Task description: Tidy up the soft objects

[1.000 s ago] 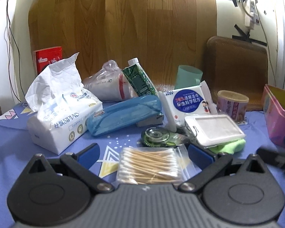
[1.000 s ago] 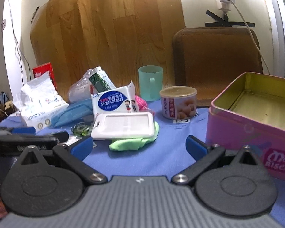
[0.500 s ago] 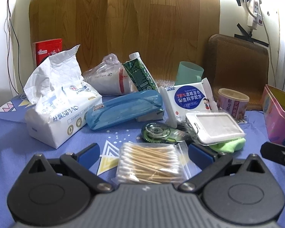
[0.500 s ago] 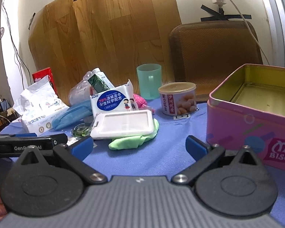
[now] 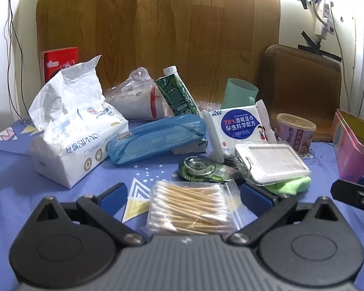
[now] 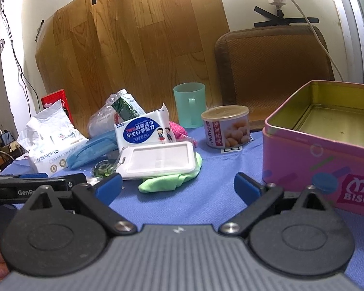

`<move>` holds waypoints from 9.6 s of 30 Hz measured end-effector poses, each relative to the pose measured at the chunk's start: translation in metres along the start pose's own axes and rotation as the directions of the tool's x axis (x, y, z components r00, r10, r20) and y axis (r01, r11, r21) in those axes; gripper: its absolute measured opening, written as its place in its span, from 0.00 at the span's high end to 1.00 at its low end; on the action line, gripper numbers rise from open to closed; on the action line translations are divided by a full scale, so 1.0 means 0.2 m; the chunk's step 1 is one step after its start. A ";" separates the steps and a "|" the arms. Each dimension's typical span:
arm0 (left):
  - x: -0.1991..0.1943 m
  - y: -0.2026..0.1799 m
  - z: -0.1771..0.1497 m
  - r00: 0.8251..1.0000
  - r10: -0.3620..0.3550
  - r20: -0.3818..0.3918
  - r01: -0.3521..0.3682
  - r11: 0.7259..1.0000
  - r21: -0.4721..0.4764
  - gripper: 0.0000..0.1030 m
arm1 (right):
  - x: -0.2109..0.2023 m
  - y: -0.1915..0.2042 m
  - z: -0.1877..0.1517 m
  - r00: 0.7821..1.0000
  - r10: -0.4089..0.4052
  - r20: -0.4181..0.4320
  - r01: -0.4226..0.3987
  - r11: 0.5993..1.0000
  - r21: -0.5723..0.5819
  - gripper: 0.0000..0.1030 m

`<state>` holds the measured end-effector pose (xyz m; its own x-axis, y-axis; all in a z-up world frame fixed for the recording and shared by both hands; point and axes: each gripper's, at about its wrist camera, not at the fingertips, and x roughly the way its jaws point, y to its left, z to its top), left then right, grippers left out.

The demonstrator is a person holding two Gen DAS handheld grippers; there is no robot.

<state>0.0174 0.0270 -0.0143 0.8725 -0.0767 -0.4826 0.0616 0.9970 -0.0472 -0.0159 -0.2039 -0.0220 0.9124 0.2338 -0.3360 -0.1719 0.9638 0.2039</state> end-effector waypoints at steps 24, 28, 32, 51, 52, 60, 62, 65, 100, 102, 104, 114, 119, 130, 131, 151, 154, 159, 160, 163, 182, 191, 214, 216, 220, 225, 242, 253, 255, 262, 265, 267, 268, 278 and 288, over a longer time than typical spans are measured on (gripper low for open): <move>0.01 0.02 0.00 1.000 -0.022 -0.009 0.022 0.999 -0.031 0.00 | 0.00 0.00 0.00 1.000 -0.013 -0.005 0.013 1.000 -0.008 0.03; 0.00 0.02 0.00 1.000 -0.025 -0.009 0.025 0.999 -0.037 0.00 | 0.00 0.00 0.00 1.000 -0.013 -0.005 0.013 1.000 -0.008 0.03; 0.00 0.03 0.00 1.000 -0.026 -0.009 0.025 0.999 -0.042 0.00 | 0.00 0.00 0.00 1.000 -0.017 -0.006 0.017 1.000 -0.009 0.04; 0.02 0.15 0.01 0.998 -0.060 -0.031 0.054 0.983 -0.177 0.00 | 0.17 0.15 0.11 0.997 0.017 -0.070 -0.030 0.983 -0.181 0.14; 0.02 0.15 0.01 0.998 -0.062 -0.030 0.055 0.982 -0.180 0.00 | 0.21 0.15 0.13 0.997 0.018 -0.081 -0.032 0.984 -0.174 0.14; 0.02 0.16 0.01 0.997 -0.070 -0.020 0.065 0.981 -0.183 0.00 | 0.54 0.09 0.21 0.967 0.020 -0.256 -0.044 0.995 -0.088 0.14; 0.02 0.16 0.01 0.997 -0.075 -0.021 0.069 0.979 -0.192 0.00 | 0.50 0.10 0.20 0.970 0.015 -0.241 -0.040 0.994 -0.099 0.34; 0.03 0.17 0.01 0.997 -0.077 -0.028 0.070 0.977 -0.201 0.00 | 0.40 0.14 0.18 0.980 -0.011 -0.199 -0.022 0.986 -0.164 0.63; 0.01 0.23 0.00 0.994 -0.108 0.003 0.105 0.960 -0.258 0.00 | 0.42 0.12 0.20 0.947 0.149 -0.285 -0.183 0.978 -0.099 0.52; 0.01 0.24 0.00 0.994 -0.113 0.001 0.109 0.957 -0.268 0.00 | 0.36 0.15 0.17 0.936 0.196 -0.294 -0.238 0.964 -0.115 0.53; 0.02 0.24 0.00 0.994 -0.112 -0.001 0.108 0.955 -0.276 0.00 | 0.27 0.20 0.13 0.925 0.225 -0.307 -0.284 0.945 -0.164 0.53; 0.00 0.28 0.00 0.990 -0.139 0.020 0.138 0.942 -0.307 0.00 | 0.14 0.22 0.03 0.883 0.306 -0.355 -0.349 0.935 -0.063 0.51; -0.03 0.27 0.00 0.980 -0.201 0.015 0.196 0.935 -0.296 0.02 | 0.20 0.18 0.05 0.890 0.301 -0.344 -0.317 0.949 0.011 0.50; -0.26 0.16 0.01 0.981 -0.185 0.053 0.191 0.966 -0.174 0.02 | 0.15 0.10 0.04 0.865 0.372 -0.338 -0.331 0.927 0.174 0.80; -0.27 0.14 0.02 0.979 -0.198 0.053 0.204 0.965 -0.165 0.02 | 0.11 0.08 0.03 0.868 0.368 -0.332 -0.326 0.929 0.177 0.81; -0.04 -0.26 -0.08 0.800 -0.548 -0.245 0.522 0.836 -0.169 0.10 | -0.22 -0.04 -0.12 0.913 0.309 -0.266 -0.299 0.951 0.078 0.55; -0.05 -0.32 -0.08 0.821 -0.512 -0.252 0.502 0.858 -0.108 0.10 | -0.23 0.02 -0.13 0.910 0.318 -0.265 -0.320 0.947 0.037 0.66; -0.05 -0.31 -0.04 0.807 -0.544 -0.228 0.524 0.839 -0.149 0.12 | -0.26 0.03 -0.10 0.933 0.289 -0.215 -0.298 0.954 -0.010 0.75; -0.06 -0.31 -0.02 0.807 -0.548 -0.219 0.529 0.836 -0.145 0.12 | -0.27 0.03 -0.09 0.937 0.282 -0.205 -0.291 0.956 -0.016 0.75; -0.08 -0.36 0.07 0.812 -0.553 -0.189 0.543 0.833 -0.105 0.12 | -0.29 0.02 -0.06 0.948 0.266 -0.174 -0.274 0.961 -0.024 0.75; 0.04 -1.32 0.45 0.701 -0.697 -0.151 0.713 0.684 0.156 0.12 | -0.51 -0.55 0.26 0.988 -0.070 0.140 0.066 0.997 0.033 0.75; 0.10 -1.40 0.39 0.721 -0.673 -0.165 0.693 0.704 0.155 0.08 | -0.50 -0.72 0.21 0.952 -0.277 0.127 0.262 0.957 0.124 0.63; -0.29 -0.01 0.02 0.945 -0.327 0.007 0.327 0.944 0.035 0.03 | -0.19 0.04 -0.04 0.991 0.114 -0.071 -0.117 0.992 -0.048 0.59; -0.29 0.09 0.00 0.957 -0.290 0.011 0.290 0.957 -0.003 0.03 | -0.16 0.11 -0.05 0.986 0.135 -0.099 -0.143 0.986 -0.088 0.59; -0.26 0.28 -0.02 0.977 -0.214 0.012 0.214 0.972 -0.093 0.03 | -0.11 0.20 -0.05 0.977 0.158 -0.143 -0.177 0.975 -0.133 0.58; -0.20 0.44 -0.04 0.990 -0.138 0.005 0.137 0.978 -0.160 0.03 | -0.06 0.28 -0.07 0.969 0.166 -0.183 -0.196 0.967 -0.162 0.55; -0.12 0.49 -0.06 0.968 -0.246 -0.057 0.226 0.943 -0.243 0.08 | 0.09 0.57 -0.08 0.898 0.310 -0.313 -0.399 0.875 -0.276 0.31; -0.09 0.37 -0.06 0.965 -0.235 -0.120 0.217 0.965 -0.144 0.23 | 0.24 0.68 -0.11 0.867 0.292 -0.403 -0.426 0.854 -0.299 0.29; -0.09 0.34 -0.06 0.956 -0.266 -0.124 0.248 0.959 -0.140 0.29 | 0.24 0.69 -0.11 0.867 0.299 -0.399 -0.431 0.852 -0.299 0.45; -0.08 0.16 -0.06 0.932 -0.332 -0.145 0.317 0.941 -0.116 0.29 | 0.14 0.58 -0.10 0.892 0.265 -0.367 -0.379 0.880 -0.286 0.58; -0.07 0.05 -0.06 0.912 -0.378 -0.162 0.368 0.925 -0.091 0.29 | 0.06 0.49 -0.10 0.914 0.225 -0.337 -0.331 0.895 -0.299 0.58; -0.07 -0.05 -0.07 0.902 -0.394 -0.175 0.392 0.919 -0.047 0.29 | 0.01 0.44 -0.11 0.929 0.191 -0.318 -0.293 0.904 -0.311 0.58; -0.07 -0.10 -0.07 0.898 -0.401 -0.180 0.403 0.915 -0.027 0.28 | -0.02 0.41 -0.11 0.935 0.172 -0.309 -0.271 0.910 -0.313 0.58; 0.00 -0.38 -0.05 0.838 -0.495 -0.232 0.514 0.857 0.027 0.25 | -0.16 0.16 -0.10 0.968 0.056 -0.244 -0.122 0.957 -0.263 0.58; 0.01 -0.38 -0.06 0.833 -0.506 -0.223 0.522 0.853 0.014 0.15 | -0.15 0.09 -0.11 0.968 0.065 -0.244 -0.121 0.968 -0.222 0.54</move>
<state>0.0091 -0.0493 -0.0226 0.5876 -0.5708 -0.5735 0.5146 0.8106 -0.2796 -0.0553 -0.1916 -0.0286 0.7812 0.3200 -0.5360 -0.3590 0.9327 0.0337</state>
